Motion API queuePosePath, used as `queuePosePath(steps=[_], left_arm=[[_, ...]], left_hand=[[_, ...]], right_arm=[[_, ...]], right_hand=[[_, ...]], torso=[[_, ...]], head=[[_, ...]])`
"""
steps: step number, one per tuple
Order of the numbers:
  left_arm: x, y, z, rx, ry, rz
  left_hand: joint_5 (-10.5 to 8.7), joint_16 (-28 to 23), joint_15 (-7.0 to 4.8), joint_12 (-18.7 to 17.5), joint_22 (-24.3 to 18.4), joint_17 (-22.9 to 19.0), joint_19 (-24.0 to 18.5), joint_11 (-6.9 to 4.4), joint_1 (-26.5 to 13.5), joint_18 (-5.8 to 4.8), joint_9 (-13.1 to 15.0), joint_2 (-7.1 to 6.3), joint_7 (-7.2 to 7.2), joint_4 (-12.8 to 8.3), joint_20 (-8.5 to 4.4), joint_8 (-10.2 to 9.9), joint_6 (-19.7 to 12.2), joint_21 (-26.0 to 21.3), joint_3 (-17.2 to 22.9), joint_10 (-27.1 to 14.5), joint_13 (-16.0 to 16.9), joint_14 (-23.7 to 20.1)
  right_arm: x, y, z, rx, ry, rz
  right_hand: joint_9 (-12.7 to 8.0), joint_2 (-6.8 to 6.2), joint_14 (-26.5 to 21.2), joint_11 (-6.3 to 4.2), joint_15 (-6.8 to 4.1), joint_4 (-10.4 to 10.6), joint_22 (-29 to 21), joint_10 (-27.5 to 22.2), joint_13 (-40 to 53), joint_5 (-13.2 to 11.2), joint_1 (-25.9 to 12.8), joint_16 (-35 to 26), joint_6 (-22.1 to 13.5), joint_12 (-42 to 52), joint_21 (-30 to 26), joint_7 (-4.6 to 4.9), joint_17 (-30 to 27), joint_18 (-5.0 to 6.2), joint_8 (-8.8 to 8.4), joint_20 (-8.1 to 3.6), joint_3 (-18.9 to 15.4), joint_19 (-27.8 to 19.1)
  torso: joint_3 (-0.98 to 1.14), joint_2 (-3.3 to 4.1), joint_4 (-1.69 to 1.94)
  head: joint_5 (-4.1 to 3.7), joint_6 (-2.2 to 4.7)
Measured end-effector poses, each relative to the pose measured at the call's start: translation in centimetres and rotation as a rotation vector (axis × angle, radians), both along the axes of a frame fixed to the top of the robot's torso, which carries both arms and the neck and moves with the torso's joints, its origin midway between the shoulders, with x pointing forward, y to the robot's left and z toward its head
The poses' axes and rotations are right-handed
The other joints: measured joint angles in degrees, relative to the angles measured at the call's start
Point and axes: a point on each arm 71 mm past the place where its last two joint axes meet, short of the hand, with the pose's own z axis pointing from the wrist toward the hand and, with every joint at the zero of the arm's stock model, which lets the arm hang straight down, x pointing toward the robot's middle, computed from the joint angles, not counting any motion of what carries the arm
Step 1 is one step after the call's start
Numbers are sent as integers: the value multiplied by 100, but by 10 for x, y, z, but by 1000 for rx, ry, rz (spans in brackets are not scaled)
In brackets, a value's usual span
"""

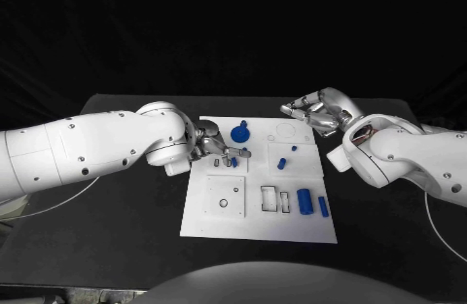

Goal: Assemble the parts on the task board

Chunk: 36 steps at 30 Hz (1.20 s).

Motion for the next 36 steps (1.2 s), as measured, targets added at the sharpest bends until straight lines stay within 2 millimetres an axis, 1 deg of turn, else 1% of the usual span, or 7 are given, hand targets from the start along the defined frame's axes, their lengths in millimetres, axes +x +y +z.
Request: queuePosePath(steps=[7,10,14,18,24,31,36], left_arm=[[2,-1,-4,75,34,-6],[3,-3,-6,97,44,-10],[7,-6,-7,120,51,-8],[11,-8,-10,139,55,4],[17,-12,-14,154,59,19],[22,-16,-15,163,63,32],[24,-20,-16,169,68,37]], left_hand=[[-1,0,53,0,0,-1,-12,20,-11,2,195,12,73,0,74,-83,-132,0,0,-20,0,10],[-2,0,53,0,-1,-1,-20,20,-109,2,294,129,26,7,82,-31,33,0,68,-20,0,10],[426,0,53,0,-1,-1,-20,-33,66,7,481,412,-74,-9,82,114,287,0,314,9,-1,10],[862,0,10,0,-1,-1,-20,-62,169,9,630,516,-99,-3,82,119,312,0,368,1,-1,10],[1349,0,-30,0,-1,-2,1,-92,257,10,848,685,-129,-13,60,143,342,0,489,-10,-2,9],[1393,0,-30,0,-2,-2,1,-113,274,12,932,711,-150,-33,60,143,363,0,509,11,-2,9],[1393,0,-50,0,-2,-2,-20,-133,359,13,1021,841,-150,-26,38,167,363,0,566,-10,-2,-10]], right_arm=[[-1,-1,-6,-13,40,6],[-1,-1,-8,-18,53,8],[-1,-1,-10,-23,69,12],[-2,0,-12,-27,82,17],[-2,0,-13,-33,96,20],[-2,1,-14,-39,109,23],[-2,2,-15,-41,116,26]], right_hand=[[7,0,0,0,0,16,0,0,0,0,0,0,0,0,0,0,0,0,23,0,-16,0],[7,16,0,0,0,16,-1,0,0,0,-16,0,0,0,0,0,0,0,23,0,-16,0],[6,23,0,0,0,16,-1,0,0,0,-23,0,0,0,0,0,0,0,23,0,-16,0],[6,45,0,0,0,16,-1,0,0,0,0,0,22,0,0,22,-1,0,23,0,-16,0],[6,45,0,0,0,16,-1,0,0,0,0,0,22,0,0,22,-1,0,23,0,-16,0],[11,45,0,0,0,15,-2,0,0,0,0,0,22,0,0,22,-1,0,23,0,-16,0],[10,45,0,0,0,15,-2,0,0,0,0,0,22,0,0,22,-1,0,23,0,-15,0]], torso=[[-2,3,0],[-2,5,3],[-2,9,3],[-1,10,-1],[0,9,-7],[8,9,-6],[7,7,-4]], head=[[-10,5],[-12,-4],[-4,-14],[10,-24],[-3,-31],[-32,-40],[-47,-42]])
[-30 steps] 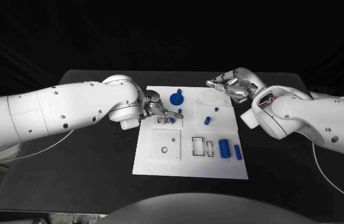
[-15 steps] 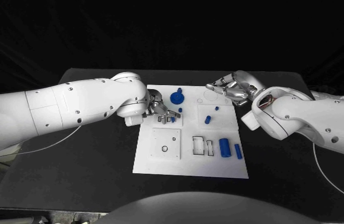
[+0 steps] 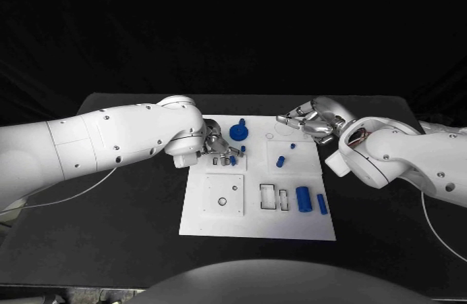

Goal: Assemble the parts on the task board

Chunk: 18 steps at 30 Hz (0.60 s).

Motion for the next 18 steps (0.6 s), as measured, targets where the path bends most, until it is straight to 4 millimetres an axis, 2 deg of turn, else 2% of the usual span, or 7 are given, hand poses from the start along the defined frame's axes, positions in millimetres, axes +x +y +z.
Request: queuePosePath(steps=[6,14,18], left_arm=[[2,-2,-1,6,4,7],[3,-5,-2,12,8,10],[3,-7,-3,16,11,11]], left_hand=[[0,0,-20,0,0,0,20,-13,114,0,132,106,-14,-11,-20,4,-14,0,59,13,0,19],[29,0,-41,0,-1,-1,-1,-41,451,0,329,130,-74,-24,-40,21,-75,0,135,1,-1,-1],[29,0,-41,0,-1,-1,-1,-41,534,1,394,95,-61,-24,-40,20,-127,0,134,1,-1,-1]], right_arm=[[0,1,-1,-2,5,2],[0,2,-1,-3,9,4],[0,2,-1,-3,11,6]], right_hand=[[0,23,0,0,0,0,2,0,0,0,23,0,0,0,0,0,0,0,0,0,0,0],[-1,23,0,0,0,0,4,0,0,0,23,0,0,0,0,0,-1,0,0,0,0,0],[5,30,0,0,0,0,4,0,0,0,16,0,0,0,0,0,-1,0,23,21,0,-21]], torso=[[1,-5,1],[1,-7,5],[1,-8,8]], head=[[-12,4],[-32,12],[-37,16]])
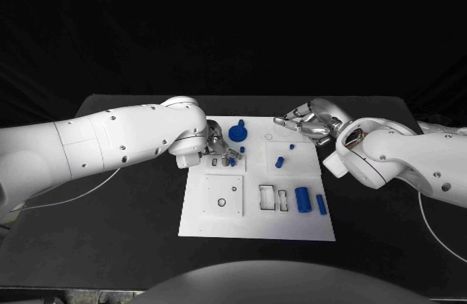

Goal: Assemble the parts on the task board

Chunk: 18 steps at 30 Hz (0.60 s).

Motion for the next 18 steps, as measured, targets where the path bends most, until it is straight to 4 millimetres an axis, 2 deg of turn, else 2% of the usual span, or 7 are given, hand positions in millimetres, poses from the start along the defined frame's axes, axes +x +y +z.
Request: queuePosePath(steps=[13,18], left_arm=[[1,-4,-3,6,4,3],[2,-5,-3,7,5,3]], left_hand=[[-16,0,0,0,0,-1,21,0,83,0,246,-38,61,17,-21,0,-206,0,-17,0,0,0],[-50,0,0,0,0,-1,21,1,83,1,355,-37,50,17,-21,56,-235,0,-17,0,0,0]], right_arm=[[0,1,-1,-5,3,4],[0,1,-1,-8,3,5]], right_hand=[[0,15,0,0,0,-16,-1,0,0,0,-15,0,0,0,0,0,0,0,0,0,-15,0],[-1,15,0,0,0,-16,-1,0,0,0,-15,0,0,0,0,0,2,0,0,0,-15,0]], torso=[[0,2,0],[1,4,0]], head=[[-14,9],[-19,12]])
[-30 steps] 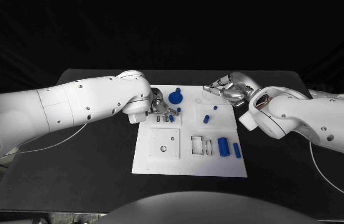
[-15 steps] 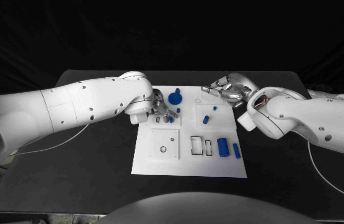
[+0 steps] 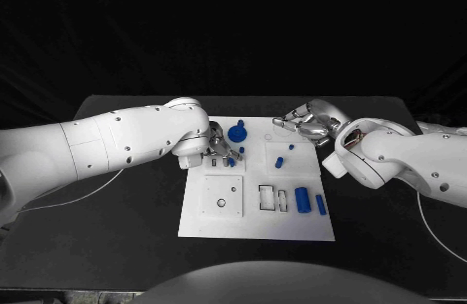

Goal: Assemble the parts on the task board

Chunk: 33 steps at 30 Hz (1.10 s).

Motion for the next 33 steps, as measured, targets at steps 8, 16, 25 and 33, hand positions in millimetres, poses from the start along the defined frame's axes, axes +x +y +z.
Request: queuePosePath(steps=[8,16,25,33], left_arm=[[0,-1,0,-1,0,1],[0,-1,0,-1,0,0],[0,-1,0,-2,0,0],[0,-1,0,-5,-2,1]], left_hand=[[242,0,0,0,0,2,0,0,267,0,293,53,-20,0,0,165,-127,0,0,0,0,0],[553,0,0,0,0,4,0,0,537,0,562,55,-52,-8,0,270,-215,0,41,0,-1,0],[771,0,-15,0,0,4,0,0,673,0,744,65,-72,-19,0,344,-236,0,92,0,4,16],[1152,0,-47,0,0,3,0,-41,859,0,922,90,-112,-8,0,408,-276,0,199,0,4,20]], right_arm=[[0,0,0,-5,1,1],[0,-1,-1,-8,4,1],[0,-1,-1,-11,7,0],[0,-2,-2,-14,11,-2]], right_hand=[[0,0,0,0,0,0,0,0,0,0,0,0,0,0,0,0,3,0,0,0,0,0],[-1,23,0,0,0,0,-1,0,0,0,23,0,0,0,0,0,2,0,0,0,0,0],[-1,23,0,0,0,0,-1,0,0,0,23,0,0,0,0,0,1,0,0,0,0,0],[-2,22,0,0,0,0,-2,0,0,0,23,0,0,0,0,0,1,0,0,0,0,0]], torso=[[0,1,0],[-2,1,0],[-4,1,3],[-3,0,3]], head=[[1,-8],[-8,-21],[-12,-30],[-11,-34]])
